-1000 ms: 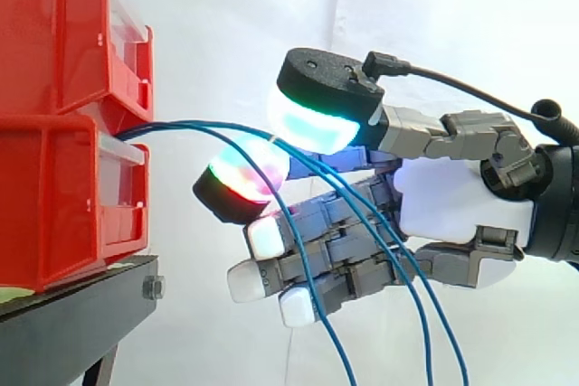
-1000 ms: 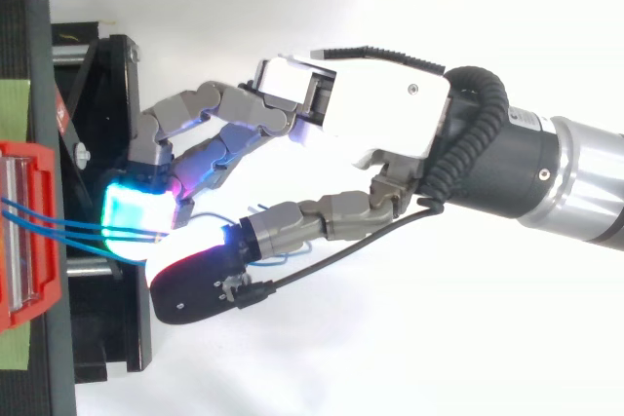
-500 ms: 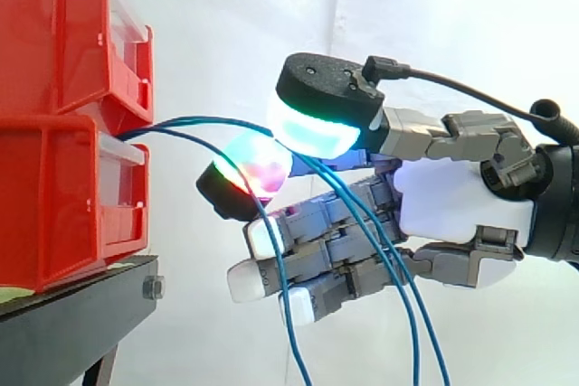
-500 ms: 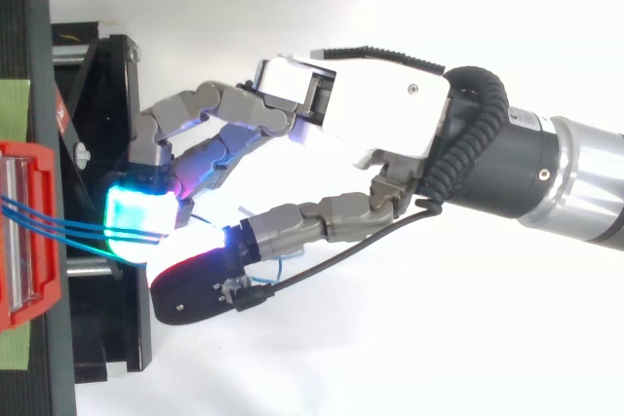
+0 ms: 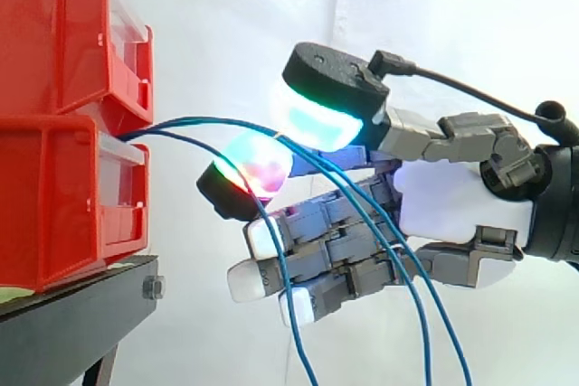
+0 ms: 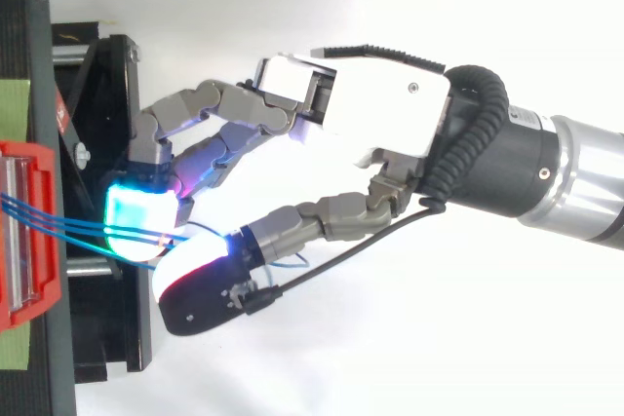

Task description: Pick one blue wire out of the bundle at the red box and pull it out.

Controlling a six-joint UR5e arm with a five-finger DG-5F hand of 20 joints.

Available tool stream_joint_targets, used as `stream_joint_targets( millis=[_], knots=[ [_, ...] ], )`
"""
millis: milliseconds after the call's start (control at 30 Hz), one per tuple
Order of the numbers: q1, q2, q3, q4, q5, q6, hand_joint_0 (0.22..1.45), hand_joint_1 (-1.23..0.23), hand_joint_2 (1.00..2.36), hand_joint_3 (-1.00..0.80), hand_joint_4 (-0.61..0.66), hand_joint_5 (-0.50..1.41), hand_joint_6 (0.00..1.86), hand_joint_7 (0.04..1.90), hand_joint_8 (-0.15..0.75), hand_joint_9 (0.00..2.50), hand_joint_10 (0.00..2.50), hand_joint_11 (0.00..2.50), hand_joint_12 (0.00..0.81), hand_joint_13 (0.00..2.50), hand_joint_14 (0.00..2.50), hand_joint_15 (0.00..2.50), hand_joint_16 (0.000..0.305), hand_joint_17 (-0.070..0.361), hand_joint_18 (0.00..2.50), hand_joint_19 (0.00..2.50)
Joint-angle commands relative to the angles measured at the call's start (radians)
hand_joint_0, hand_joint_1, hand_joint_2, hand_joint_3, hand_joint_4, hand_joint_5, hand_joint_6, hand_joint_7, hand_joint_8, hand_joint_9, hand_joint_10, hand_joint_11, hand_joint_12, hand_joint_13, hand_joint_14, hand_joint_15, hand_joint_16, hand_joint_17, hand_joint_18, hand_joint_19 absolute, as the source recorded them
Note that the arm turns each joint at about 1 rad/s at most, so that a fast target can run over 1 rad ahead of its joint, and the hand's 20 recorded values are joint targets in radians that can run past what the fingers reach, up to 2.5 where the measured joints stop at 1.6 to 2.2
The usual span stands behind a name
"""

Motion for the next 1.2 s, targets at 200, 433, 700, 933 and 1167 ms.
stream_joint_targets(
  millis=[200,433,700,933,1167],
  knots=[
    [0.001,0.0,0.0,0.001,0.001,0.0,0.6,-0.66,1.01,-0.31,0.26,-0.18,0.91,1.13,0.392,0.79,0.01,0.61,0.468,0.77,0.01,0.39,0.059,0.133,0.78,0.45],
    [0.002,0.0,0.0,0.001,0.001,0.0,0.71,-0.89,1.01,-0.35,0.22,-0.21,0.93,1.1,0.383,0.75,0.01,0.62,0.455,0.77,0.01,0.38,0.058,0.131,0.78,0.4],
    [0.004,0.0,0.0,-0.005,0.001,0.0,0.7,-0.87,1.01,-0.41,0.26,-0.21,0.93,1.06,0.375,0.75,0.02,0.62,0.451,0.77,0.01,0.38,0.058,0.13,0.79,0.39],
    [-0.001,0.0,0.0,-0.005,-0.001,0.0,0.59,-0.69,1.01,-0.42,0.26,-0.19,0.91,1.1,0.39,0.79,0.01,0.61,0.464,0.78,0.01,0.39,0.059,0.132,0.79,0.44],
    [0.002,0.0,0.0,0.001,-0.005,0.0,0.57,-0.45,1.01,-0.35,0.24,-0.16,0.88,1.16,0.396,0.82,0.01,0.58,0.475,0.76,0.01,0.4,0.06,0.136,0.78,0.49]
  ],
)
